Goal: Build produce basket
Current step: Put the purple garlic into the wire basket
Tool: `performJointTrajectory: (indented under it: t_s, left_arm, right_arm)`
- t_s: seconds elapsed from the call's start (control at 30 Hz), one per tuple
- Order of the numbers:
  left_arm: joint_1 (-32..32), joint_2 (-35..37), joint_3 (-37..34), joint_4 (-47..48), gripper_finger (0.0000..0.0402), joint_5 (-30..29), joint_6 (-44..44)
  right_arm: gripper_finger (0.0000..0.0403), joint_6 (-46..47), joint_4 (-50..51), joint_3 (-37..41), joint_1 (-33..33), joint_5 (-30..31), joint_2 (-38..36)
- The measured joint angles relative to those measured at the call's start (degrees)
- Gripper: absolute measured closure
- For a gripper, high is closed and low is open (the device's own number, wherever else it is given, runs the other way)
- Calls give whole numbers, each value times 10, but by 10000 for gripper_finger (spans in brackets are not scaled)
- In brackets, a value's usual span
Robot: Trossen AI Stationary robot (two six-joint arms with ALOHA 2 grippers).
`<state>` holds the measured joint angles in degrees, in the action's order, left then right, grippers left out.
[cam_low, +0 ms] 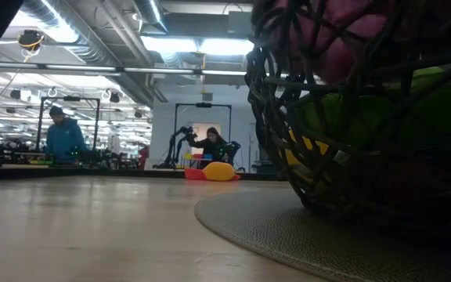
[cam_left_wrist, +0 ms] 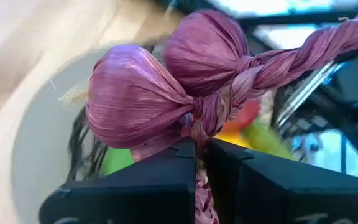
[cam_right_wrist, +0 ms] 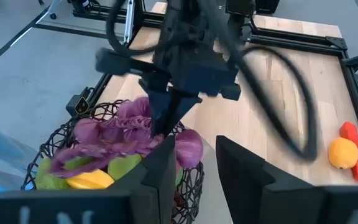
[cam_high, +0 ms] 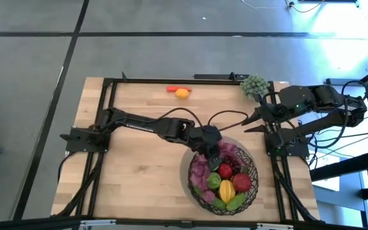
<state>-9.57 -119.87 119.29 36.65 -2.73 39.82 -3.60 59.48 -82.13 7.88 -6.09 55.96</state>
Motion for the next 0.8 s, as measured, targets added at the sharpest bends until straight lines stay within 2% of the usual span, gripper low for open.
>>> performJointTrajectory:
  t_s: [0.3, 0.67, 0.8]
  left_arm:
    - [7, -14, -1, -9, 384, 34, 6]
    - [7, -14, -1, -7, 315, 38, -13]
    - [8, -14, -1, -7, 303, 38, -14]
  right_arm:
    - [292, -11, 0, 0, 0, 0, 0]
    - [292, -16, 0, 0, 0, 0, 0]
    - [292, -16, 0, 0, 0, 0, 0]
